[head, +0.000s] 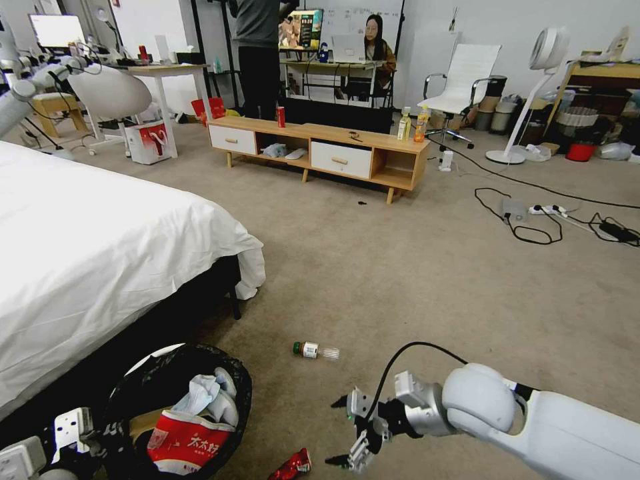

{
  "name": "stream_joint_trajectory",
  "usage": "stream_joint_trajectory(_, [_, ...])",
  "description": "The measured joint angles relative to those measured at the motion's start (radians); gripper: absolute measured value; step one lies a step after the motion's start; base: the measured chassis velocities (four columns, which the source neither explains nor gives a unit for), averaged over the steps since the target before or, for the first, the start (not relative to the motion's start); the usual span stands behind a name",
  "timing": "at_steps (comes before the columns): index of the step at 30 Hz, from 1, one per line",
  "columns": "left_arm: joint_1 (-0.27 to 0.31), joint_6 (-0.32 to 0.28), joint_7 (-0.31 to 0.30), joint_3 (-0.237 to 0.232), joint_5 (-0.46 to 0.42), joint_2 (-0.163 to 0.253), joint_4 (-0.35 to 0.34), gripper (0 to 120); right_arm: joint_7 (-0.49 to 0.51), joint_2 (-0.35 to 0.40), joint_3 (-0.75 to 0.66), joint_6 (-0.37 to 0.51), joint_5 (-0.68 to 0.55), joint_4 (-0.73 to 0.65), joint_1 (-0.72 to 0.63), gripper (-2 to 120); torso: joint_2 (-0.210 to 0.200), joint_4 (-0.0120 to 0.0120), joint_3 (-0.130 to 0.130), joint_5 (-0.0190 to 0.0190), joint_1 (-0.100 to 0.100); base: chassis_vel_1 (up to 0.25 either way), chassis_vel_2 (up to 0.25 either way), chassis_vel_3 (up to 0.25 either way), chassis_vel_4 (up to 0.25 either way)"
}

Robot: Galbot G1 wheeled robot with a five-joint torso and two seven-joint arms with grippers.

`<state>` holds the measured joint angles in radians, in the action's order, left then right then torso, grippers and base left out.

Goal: Pick up the trash bin and place the garbage on the floor into it.

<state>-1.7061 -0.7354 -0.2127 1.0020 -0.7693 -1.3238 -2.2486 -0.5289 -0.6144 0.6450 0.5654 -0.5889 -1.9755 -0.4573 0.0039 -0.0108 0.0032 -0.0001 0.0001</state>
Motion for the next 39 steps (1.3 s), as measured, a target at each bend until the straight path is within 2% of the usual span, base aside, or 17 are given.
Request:
stream_joint_trajectory(9, [0.006,0.000,-0.001,0.001,0.000,-0.004,0.007,1,0.069,-0.072,0.074,0.097,-0.033,0.032,0.042,100,0.000,0.0001,0.000,-0.0001,0.000,0.000,0.000,0.000,0.000])
stream_joint_trajectory(14, [0.009,0.000,-0.001,0.000,-0.001,-0.006,0.016,1,0.124,-0.143,0.103,0.157,-0.059,0.088,0.076,100,0.000,0.0002,0.000,0.0000,0.000,0.000,0.000,0.000,0.000])
stream_joint_trajectory(25, [0.011,0.000,-0.001,-0.004,-0.001,-0.009,0.023,1,0.170,-0.217,0.124,0.156,-0.056,0.215,0.088,100,0.000,0.0001,0.000,0.0000,0.000,0.000,0.000,0.000,0.000])
stream_joint_trajectory(39, [0.021,0.000,0.000,-0.013,-0.001,-0.005,0.035,1,0.227,-0.296,0.185,0.102,-0.056,0.391,0.090,100,0.000,0.0000,0.000,0.0001,0.000,0.000,0.000,0.000,0.000])
